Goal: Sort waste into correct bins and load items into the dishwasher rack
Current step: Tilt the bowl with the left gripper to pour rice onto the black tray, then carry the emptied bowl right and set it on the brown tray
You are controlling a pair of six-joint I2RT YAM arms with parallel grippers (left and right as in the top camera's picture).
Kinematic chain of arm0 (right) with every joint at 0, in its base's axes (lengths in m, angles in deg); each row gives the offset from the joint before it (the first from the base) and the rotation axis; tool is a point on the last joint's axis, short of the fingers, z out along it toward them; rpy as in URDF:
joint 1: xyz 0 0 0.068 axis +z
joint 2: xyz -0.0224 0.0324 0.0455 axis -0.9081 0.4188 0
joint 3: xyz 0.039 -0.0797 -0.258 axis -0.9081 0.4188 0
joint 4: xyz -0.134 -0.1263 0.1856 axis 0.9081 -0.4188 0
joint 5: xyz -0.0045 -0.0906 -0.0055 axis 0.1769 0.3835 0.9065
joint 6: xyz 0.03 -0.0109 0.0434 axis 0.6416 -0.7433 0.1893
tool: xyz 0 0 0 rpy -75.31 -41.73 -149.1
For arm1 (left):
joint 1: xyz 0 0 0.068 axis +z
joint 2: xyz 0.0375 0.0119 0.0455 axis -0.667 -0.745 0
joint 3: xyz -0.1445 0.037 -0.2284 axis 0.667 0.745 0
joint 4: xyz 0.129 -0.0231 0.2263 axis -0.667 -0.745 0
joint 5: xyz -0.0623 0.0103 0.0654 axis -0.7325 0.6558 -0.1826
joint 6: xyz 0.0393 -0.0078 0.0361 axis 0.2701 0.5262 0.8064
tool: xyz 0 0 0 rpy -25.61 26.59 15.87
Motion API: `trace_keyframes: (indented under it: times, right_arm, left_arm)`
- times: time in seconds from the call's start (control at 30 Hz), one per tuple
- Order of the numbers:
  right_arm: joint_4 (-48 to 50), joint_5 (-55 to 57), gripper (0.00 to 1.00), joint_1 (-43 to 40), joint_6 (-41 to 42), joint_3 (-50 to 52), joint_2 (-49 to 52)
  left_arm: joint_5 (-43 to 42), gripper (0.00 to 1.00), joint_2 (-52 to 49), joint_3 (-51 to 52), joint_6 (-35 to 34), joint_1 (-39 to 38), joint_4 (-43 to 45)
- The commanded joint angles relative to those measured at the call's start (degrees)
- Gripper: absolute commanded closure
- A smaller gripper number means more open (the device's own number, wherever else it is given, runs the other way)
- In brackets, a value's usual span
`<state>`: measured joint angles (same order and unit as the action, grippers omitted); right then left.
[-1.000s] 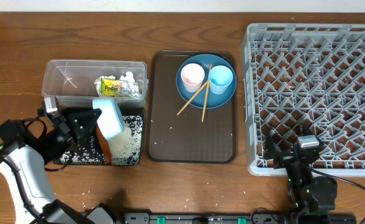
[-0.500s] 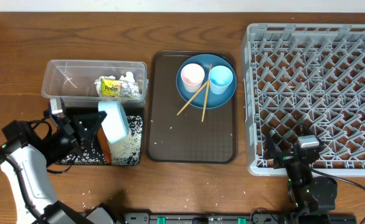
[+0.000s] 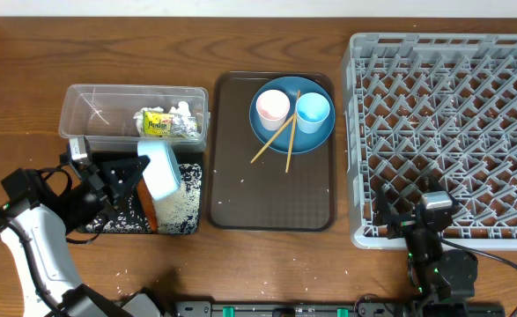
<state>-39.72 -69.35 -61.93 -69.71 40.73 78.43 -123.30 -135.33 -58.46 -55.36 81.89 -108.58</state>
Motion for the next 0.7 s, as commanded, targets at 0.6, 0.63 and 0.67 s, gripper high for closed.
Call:
trace_keyframes:
  times: [0.6,0.63,0.67]
  right_arm:
    - [-0.1,-0.5,0.01,0.1,0.4,0.1,-0.3]
    - [-0.1,-0.5,0.01,0.1,0.4,0.1,-0.3]
    - [-0.1,-0.5,0.01,0.1,0.4,0.1,-0.3]
  left_arm:
    - [2.4,0.94,0.3,-2.0,-18.0,-0.7,11.8]
    - [5.2,0.94,0.3,-2.6,-21.4,-1.5,14.8]
    - [7.1,0.94,0.3,-2.9,-23.6,-2.1,16.5]
